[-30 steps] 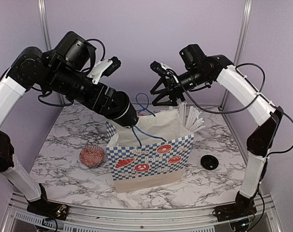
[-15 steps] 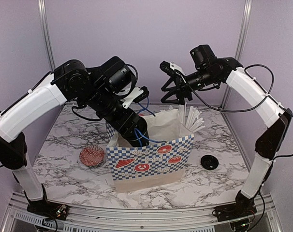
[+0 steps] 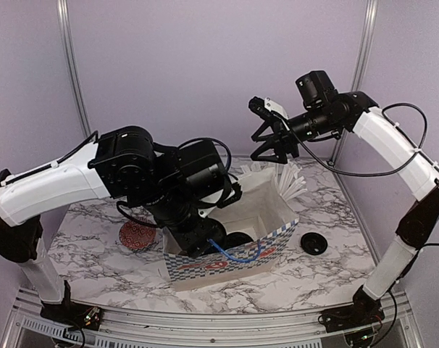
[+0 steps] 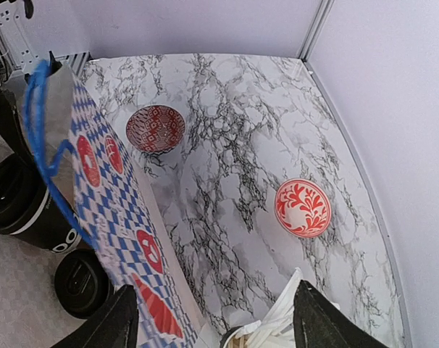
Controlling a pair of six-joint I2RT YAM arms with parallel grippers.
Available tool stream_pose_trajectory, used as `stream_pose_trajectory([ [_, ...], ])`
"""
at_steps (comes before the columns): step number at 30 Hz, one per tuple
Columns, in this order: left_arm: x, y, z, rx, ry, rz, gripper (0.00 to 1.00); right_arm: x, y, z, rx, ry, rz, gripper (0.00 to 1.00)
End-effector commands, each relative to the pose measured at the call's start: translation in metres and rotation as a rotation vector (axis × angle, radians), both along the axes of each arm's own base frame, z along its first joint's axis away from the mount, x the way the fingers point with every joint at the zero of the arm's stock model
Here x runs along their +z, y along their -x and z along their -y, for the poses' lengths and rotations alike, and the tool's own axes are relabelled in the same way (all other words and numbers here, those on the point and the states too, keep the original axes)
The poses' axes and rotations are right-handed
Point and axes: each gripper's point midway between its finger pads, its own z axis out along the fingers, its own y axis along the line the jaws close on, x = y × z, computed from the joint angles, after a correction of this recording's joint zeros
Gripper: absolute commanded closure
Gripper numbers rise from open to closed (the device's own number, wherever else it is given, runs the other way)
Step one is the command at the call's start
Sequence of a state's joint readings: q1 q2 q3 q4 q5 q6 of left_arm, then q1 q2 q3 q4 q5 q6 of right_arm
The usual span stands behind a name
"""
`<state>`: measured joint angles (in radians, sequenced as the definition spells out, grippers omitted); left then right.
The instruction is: Pack the takeout coffee
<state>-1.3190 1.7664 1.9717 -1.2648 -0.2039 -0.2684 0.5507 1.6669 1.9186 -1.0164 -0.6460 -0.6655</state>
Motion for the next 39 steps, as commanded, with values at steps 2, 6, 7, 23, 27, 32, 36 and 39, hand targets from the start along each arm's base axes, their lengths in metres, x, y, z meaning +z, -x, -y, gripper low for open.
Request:
stream_pose_trajectory([
  [2, -0.019, 0.052, -0.01, -0.045, -0.104, -0.038, 0.45, 0.001, 0.009, 0.003, 0.028, 0.001, 0.033, 0.29],
  [6, -0.031, 0.067, -0.014, -0.053, -0.197, -0.013, 0.44, -0.011, 0.011, 0.003, 0.031, 0.026, 0.006, 0.29],
  [7, -0.032, 0.067, -0.014, -0.05, -0.205, -0.002, 0.44, -0.014, 0.013, 0.003, 0.038, 0.03, -0.002, 0.29],
  [23, -0.015, 0.055, -0.024, -0.06, -0.193, 0.25, 0.45, -0.062, 0.053, -0.021, 0.146, 0.113, -0.074, 0.29],
  [27, -0.023, 0.051, -0.039, -0.038, -0.231, 0.277, 0.46, -0.07, 0.07, -0.024, 0.188, 0.126, -0.105, 0.29],
  [32, -0.008, 0.039, -0.055, 0.053, -0.174, 0.34, 0.46, -0.071, 0.11, -0.034, 0.29, 0.131, -0.119, 0.28],
  [36, -0.005, 0.045, -0.047, 0.037, -0.134, 0.345, 0.47, -0.076, 0.12, -0.034, 0.317, 0.144, -0.111, 0.28],
  [39, -0.015, 0.057, -0.034, -0.025, -0.105, 0.309, 0.47, -0.082, 0.113, -0.035, 0.299, 0.164, -0.1, 0.28],
])
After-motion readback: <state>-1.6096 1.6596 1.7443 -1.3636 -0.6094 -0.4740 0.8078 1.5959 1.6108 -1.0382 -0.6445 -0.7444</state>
